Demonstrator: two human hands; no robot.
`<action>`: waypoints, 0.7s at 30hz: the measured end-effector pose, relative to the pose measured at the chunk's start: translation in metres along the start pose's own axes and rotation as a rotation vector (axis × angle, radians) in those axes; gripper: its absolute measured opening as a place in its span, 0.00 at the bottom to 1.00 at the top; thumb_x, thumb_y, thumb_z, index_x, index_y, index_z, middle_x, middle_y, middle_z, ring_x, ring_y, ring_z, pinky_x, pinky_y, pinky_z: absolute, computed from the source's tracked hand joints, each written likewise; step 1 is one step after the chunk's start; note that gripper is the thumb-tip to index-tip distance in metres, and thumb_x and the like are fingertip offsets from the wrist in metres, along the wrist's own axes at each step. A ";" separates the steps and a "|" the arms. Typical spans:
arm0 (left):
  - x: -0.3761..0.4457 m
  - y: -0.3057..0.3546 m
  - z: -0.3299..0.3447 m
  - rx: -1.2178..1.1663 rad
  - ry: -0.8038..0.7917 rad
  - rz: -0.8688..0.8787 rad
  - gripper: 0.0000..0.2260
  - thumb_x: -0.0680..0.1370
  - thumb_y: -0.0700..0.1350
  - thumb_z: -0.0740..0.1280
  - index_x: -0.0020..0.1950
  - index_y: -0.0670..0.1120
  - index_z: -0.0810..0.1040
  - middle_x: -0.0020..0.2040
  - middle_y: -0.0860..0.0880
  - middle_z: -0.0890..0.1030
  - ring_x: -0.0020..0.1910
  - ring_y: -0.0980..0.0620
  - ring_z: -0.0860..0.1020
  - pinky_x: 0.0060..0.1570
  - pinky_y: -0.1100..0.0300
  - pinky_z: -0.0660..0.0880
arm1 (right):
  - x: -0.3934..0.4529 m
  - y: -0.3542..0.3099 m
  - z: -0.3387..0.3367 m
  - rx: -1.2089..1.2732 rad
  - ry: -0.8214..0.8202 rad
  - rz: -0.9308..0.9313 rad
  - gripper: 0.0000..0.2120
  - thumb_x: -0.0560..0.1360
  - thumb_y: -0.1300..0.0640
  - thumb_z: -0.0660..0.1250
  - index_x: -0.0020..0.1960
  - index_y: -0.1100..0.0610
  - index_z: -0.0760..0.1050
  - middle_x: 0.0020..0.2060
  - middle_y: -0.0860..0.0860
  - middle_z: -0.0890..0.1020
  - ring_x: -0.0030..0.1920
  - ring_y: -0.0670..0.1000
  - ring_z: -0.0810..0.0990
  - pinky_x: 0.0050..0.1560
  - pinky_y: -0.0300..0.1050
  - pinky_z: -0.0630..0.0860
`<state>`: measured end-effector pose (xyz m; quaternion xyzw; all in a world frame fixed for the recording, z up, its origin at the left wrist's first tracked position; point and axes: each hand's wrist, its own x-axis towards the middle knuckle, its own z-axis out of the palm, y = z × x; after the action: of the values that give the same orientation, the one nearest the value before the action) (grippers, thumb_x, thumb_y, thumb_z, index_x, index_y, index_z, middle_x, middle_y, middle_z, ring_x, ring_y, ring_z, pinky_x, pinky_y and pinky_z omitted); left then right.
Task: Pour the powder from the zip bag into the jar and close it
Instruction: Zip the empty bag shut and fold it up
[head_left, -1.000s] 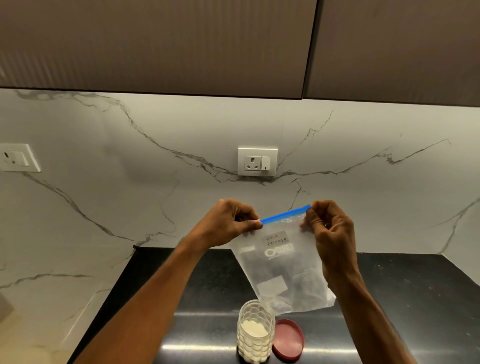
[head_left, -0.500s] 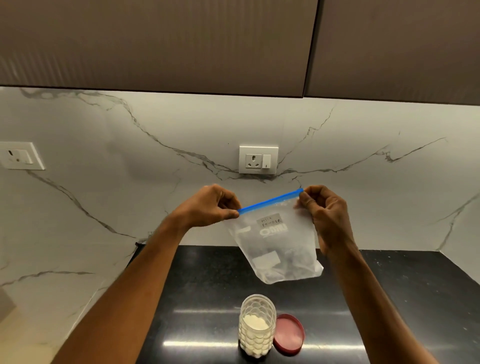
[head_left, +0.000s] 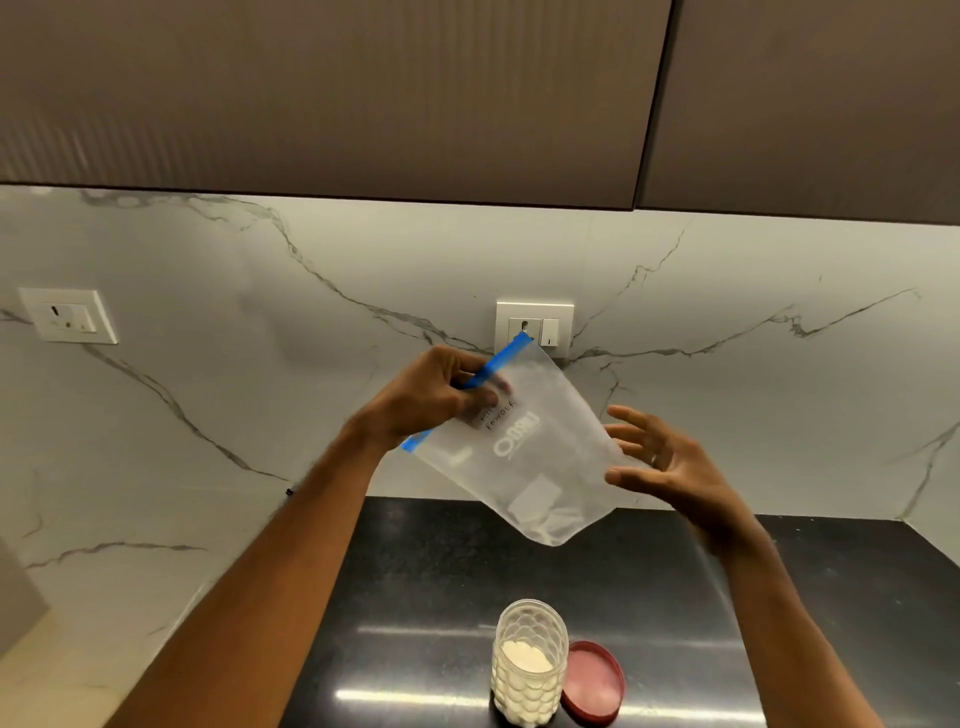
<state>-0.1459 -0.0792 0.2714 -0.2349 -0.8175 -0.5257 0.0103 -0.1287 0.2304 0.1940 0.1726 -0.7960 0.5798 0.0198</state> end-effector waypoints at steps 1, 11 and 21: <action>-0.001 -0.002 -0.001 -0.030 0.008 -0.004 0.09 0.77 0.35 0.71 0.56 0.42 0.85 0.51 0.43 0.87 0.51 0.47 0.85 0.52 0.55 0.83 | -0.004 0.009 0.001 0.093 0.023 0.013 0.40 0.60 0.42 0.81 0.69 0.40 0.71 0.61 0.42 0.81 0.60 0.44 0.81 0.55 0.42 0.80; -0.011 -0.045 0.006 -0.296 0.200 -0.126 0.08 0.78 0.41 0.71 0.56 0.44 0.83 0.48 0.46 0.87 0.49 0.45 0.86 0.42 0.58 0.83 | -0.005 0.044 0.044 0.342 0.094 0.179 0.18 0.68 0.52 0.77 0.56 0.57 0.83 0.55 0.54 0.85 0.55 0.55 0.84 0.55 0.55 0.82; -0.034 -0.074 0.006 -0.280 0.068 -0.299 0.12 0.77 0.38 0.71 0.59 0.48 0.81 0.47 0.47 0.88 0.42 0.47 0.87 0.38 0.59 0.83 | -0.003 0.028 0.025 0.384 0.137 0.201 0.14 0.68 0.55 0.75 0.52 0.58 0.85 0.52 0.60 0.86 0.50 0.61 0.85 0.47 0.54 0.84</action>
<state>-0.1431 -0.1116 0.1965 -0.0923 -0.7615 -0.6373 -0.0731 -0.1305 0.2154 0.1592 0.0535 -0.6809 0.7302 -0.0174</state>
